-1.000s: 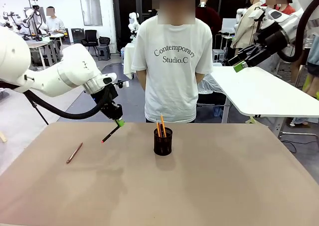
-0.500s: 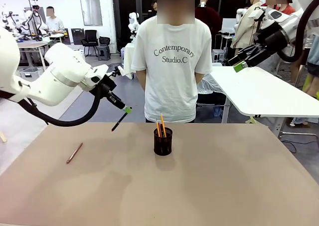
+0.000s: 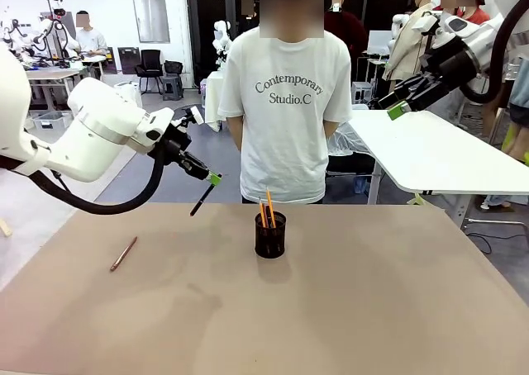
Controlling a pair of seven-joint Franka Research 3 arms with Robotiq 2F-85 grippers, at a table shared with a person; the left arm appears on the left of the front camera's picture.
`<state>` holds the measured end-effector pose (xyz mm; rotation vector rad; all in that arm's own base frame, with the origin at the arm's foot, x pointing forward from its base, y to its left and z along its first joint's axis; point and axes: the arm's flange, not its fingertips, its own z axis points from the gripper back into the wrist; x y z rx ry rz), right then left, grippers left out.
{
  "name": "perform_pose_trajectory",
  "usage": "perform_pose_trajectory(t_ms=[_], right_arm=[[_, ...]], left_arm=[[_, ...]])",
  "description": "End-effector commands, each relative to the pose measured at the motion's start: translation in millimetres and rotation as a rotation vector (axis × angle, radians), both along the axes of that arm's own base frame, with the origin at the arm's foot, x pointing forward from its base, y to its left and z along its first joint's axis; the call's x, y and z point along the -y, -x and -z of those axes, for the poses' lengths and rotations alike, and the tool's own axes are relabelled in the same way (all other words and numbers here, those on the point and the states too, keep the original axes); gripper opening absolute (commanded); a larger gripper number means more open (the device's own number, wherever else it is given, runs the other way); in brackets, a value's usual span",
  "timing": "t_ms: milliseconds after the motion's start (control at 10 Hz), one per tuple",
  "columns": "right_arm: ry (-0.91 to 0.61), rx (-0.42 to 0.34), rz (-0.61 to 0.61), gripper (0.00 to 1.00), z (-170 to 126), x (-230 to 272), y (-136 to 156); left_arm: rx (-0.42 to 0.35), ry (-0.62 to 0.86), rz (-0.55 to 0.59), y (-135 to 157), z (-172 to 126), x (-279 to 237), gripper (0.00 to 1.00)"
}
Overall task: Place the pens into the pen holder.
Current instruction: Pick up a writing instrument from the table and place it into the Pen holder.
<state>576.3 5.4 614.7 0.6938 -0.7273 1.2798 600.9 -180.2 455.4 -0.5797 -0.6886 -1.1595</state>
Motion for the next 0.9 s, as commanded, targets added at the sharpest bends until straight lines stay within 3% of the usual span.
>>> perform_pose_trajectory(t_ms=[0, 300, 400, 700, 800], right_arm=[[0.001, 0.001, -0.004, 1.0, -1.9, 0.1, 0.3], [0.001, 0.001, -0.004, 1.0, -1.9, 0.1, 0.3], [0.001, 0.001, -0.004, 1.0, -1.9, 0.1, 0.3], [0.001, 0.001, -0.004, 1.0, -1.9, 0.1, 0.3], [0.001, 0.001, -0.004, 1.0, -1.9, 0.1, 0.3]], left_arm=[[0.004, 0.014, 0.003, 0.0, -0.4, -0.2, 0.0], [0.072, 0.22, 0.17, -9.1, -4.0, 17.7, 0.0], [0.127, 0.249, 0.185, -9.9, -9.5, 23.9, 0.0], [0.206, 0.446, 0.427, -11.7, -15.8, 53.4, 0.0], [0.244, 0.514, 0.452, -10.2, -15.7, 62.3, 0.0]])
